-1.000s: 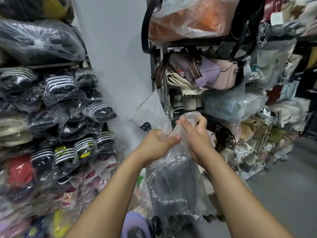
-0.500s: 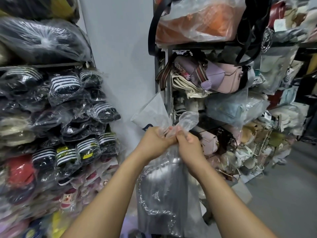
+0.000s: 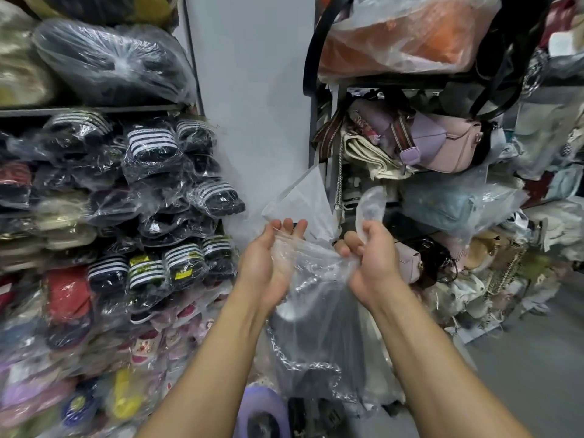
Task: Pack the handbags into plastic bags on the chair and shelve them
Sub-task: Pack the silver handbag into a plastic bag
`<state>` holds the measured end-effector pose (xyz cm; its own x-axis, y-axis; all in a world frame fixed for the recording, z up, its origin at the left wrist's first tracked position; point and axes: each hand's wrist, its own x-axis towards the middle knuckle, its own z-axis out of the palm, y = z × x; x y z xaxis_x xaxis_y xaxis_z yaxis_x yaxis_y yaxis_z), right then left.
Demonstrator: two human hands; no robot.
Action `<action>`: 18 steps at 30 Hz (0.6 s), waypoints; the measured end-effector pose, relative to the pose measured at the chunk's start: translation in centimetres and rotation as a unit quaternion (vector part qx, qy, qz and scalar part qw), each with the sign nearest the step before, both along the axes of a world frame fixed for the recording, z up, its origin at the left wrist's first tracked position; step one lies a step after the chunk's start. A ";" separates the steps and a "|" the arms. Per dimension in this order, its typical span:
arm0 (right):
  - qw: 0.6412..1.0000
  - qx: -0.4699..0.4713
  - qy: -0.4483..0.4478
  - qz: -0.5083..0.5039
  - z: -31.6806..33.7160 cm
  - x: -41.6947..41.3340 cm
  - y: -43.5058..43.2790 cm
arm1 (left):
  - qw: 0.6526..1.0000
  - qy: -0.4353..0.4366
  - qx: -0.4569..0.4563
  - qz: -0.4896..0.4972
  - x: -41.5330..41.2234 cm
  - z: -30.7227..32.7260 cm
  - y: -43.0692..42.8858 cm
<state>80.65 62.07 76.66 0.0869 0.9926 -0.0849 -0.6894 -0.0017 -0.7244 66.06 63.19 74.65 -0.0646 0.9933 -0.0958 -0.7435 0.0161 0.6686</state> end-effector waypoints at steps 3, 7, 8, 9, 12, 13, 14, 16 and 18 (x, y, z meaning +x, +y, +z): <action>0.996 0.030 -0.079 0.006 0.3 -0.5 0.2 | 0.999 -0.038 0.020 -0.018 0.4 0.6 -0.9; 0.972 0.060 -0.223 -0.037 0.3 -1.3 0.4 | 0.983 0.162 0.059 0.061 1.6 1.5 -1.3; 0.954 0.066 -0.290 -0.048 0.2 -1.5 0.2 | 0.962 0.250 0.076 0.076 1.9 2.0 -1.7; 0.934 0.075 -0.346 -0.046 0.2 -1.6 0.0 | 0.932 0.340 0.095 0.085 2.2 2.4 -2.3; 0.910 0.088 -0.402 0.051 -0.1 -1.3 -0.1 | 0.849 0.500 0.146 0.088 2.6 2.7 -3.4; 0.902 0.099 -0.409 0.094 -0.2 -1.0 -0.2 | 0.830 0.523 0.174 0.087 2.6 2.4 -3.4; 0.890 0.111 -0.423 0.126 0.0 -0.9 -0.5 | 0.809 0.544 0.203 0.087 2.6 2.1 -3.3; 0.866 0.128 -0.462 0.141 0.2 -0.9 -1.5 | 0.769 0.591 0.235 0.066 2.6 1.3 -3.1; 0.863 0.145 -0.468 0.123 0.0 -0.8 -2.0 | 0.751 0.609 0.252 0.039 2.6 0.7 -3.2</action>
